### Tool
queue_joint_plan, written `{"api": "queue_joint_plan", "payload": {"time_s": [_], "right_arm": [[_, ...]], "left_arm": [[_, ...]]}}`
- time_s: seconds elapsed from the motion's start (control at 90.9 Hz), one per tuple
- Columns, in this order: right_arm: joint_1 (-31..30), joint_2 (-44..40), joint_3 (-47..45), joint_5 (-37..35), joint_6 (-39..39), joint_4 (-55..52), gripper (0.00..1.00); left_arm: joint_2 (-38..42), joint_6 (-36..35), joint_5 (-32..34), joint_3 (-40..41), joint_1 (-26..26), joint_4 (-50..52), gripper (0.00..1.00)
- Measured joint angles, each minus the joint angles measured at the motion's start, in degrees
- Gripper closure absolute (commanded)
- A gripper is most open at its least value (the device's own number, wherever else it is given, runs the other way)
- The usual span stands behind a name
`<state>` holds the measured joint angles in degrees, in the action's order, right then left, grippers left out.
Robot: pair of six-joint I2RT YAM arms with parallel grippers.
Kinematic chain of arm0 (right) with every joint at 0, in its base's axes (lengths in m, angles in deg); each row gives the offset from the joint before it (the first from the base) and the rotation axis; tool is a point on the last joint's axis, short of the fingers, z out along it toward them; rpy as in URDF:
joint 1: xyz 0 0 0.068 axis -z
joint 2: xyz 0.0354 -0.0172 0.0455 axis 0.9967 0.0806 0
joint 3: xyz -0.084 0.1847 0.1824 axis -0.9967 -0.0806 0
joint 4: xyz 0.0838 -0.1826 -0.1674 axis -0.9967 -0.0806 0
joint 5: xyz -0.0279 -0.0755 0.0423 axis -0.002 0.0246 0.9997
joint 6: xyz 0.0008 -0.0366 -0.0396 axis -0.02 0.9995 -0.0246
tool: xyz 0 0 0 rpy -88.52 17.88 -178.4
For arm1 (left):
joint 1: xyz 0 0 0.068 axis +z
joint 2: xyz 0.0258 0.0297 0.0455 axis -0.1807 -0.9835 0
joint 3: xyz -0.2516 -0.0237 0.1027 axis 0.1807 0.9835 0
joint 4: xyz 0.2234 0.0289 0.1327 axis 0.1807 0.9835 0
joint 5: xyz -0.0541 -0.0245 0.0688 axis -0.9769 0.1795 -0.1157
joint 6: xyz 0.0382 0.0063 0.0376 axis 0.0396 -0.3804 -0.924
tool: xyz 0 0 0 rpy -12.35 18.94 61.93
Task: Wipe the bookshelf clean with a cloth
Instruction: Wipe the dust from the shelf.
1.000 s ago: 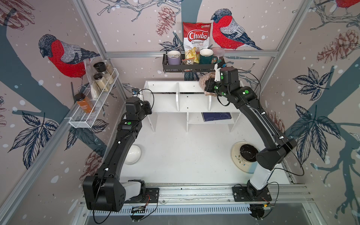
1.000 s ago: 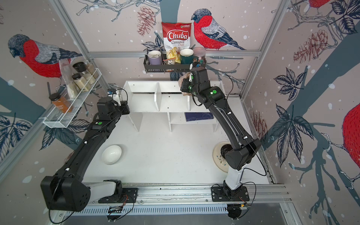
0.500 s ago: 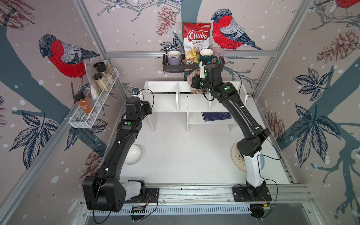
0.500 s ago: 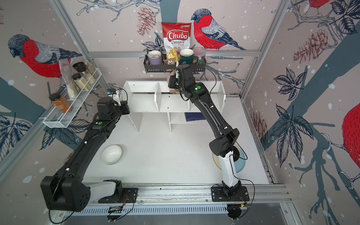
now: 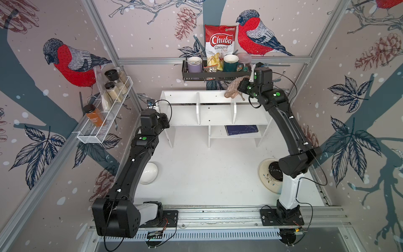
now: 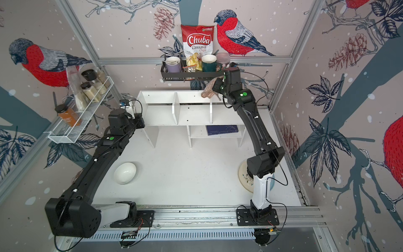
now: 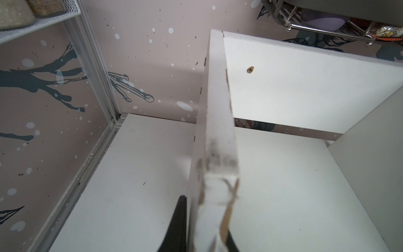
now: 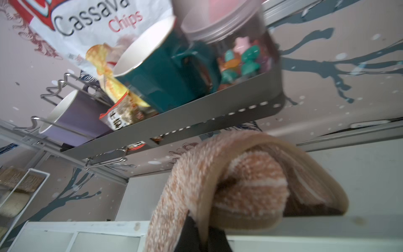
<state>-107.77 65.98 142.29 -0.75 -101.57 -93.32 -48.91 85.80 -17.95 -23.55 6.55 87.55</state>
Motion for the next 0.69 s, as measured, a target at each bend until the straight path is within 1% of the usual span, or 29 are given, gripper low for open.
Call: {"api": "queue_joint_plan", "payload": {"time_s": [0.11, 0.242, 0.319, 0.418, 0.484, 0.572, 0.638, 0.693], "right_arm": [[5.8, -6.6, -8.5, 0.2, -1.5, 0.7, 1.00], [14.1, -14.4, -18.9, 0.8, -3.5, 2.3, 1.00], [18.5, -19.6, -24.6, 2.1, -3.9, 2.9, 1.00], [22.1, -24.4, -29.7, 3.7, -5.2, 4.0, 1.00], [22.4, -26.9, -32.9, 4.6, -5.1, 4.3, 1.00], [20.9, -31.0, -37.4, 5.7, -4.9, 4.3, 1.00], [18.3, -35.2, -41.0, 5.1, -4.2, 4.3, 1.00], [14.4, -39.4, -44.1, 4.4, -3.1, 4.4, 1.00]], "left_arm": [[0.0, 0.0, 0.0, 0.0, 0.0, 0.1, 1.00], [-0.1, 0.0, 0.0, 0.0, 0.0, 0.0, 1.00], [-0.2, 0.0, -0.1, 0.3, 0.0, -0.5, 1.00], [-0.3, 0.0, -0.2, 0.7, 0.0, -1.1, 1.00], [-0.3, 0.0, -0.2, 0.7, 0.0, -1.3, 1.00], [-0.4, 0.0, -0.1, 0.9, 0.0, -1.7, 1.00], [-0.4, 0.0, 0.0, 1.1, 0.0, -2.2, 1.00], [-0.5, 0.0, 0.0, 1.3, 0.0, -2.6, 1.00]]}}
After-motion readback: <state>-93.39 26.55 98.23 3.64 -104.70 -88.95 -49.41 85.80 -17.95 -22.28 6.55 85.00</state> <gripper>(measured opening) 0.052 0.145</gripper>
